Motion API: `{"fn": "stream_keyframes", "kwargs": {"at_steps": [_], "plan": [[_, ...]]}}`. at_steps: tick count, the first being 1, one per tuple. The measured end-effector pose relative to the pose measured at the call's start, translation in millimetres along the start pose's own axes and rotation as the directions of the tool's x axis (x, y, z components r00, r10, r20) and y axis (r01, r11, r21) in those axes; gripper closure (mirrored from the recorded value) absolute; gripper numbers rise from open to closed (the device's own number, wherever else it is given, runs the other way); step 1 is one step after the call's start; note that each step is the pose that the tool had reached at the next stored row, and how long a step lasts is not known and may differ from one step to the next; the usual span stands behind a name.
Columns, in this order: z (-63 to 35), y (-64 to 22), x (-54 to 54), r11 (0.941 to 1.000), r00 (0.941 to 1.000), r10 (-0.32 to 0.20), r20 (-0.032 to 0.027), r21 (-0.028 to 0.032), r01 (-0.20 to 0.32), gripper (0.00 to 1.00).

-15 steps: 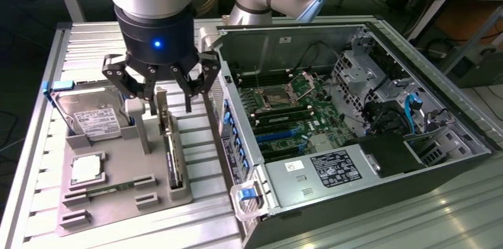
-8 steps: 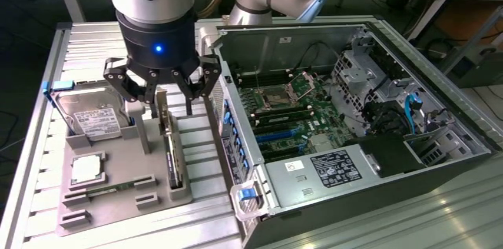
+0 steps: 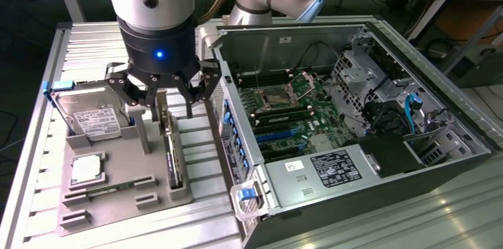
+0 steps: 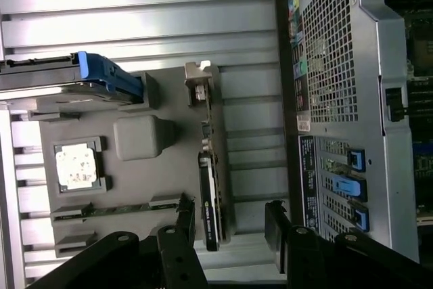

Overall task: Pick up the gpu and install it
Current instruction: 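Pick up the gpu and move the gpu toward the slot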

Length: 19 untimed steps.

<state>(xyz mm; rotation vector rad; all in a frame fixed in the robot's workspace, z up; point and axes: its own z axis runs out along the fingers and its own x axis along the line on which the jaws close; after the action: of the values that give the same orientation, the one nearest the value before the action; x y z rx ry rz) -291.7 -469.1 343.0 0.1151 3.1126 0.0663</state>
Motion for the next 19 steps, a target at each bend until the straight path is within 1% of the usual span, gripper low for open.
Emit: {"fn": "stream_keyframes", "kwargs": {"at_steps": [6, 12, 19], "plan": [[7.7, -4.2, -0.3, 1.0000, 1.0000, 0.000, -0.0001, 0.0002, 0.000, 0.46], [16.7, -11.3, -0.7, 1.0000, 1.0000, 0.000, 0.0000, 0.0001, 0.000, 0.46], [24.7, -16.0, -0.8, 1.0000, 1.0000, 0.000, 0.0001, -0.0001, 0.000, 0.46]]}}
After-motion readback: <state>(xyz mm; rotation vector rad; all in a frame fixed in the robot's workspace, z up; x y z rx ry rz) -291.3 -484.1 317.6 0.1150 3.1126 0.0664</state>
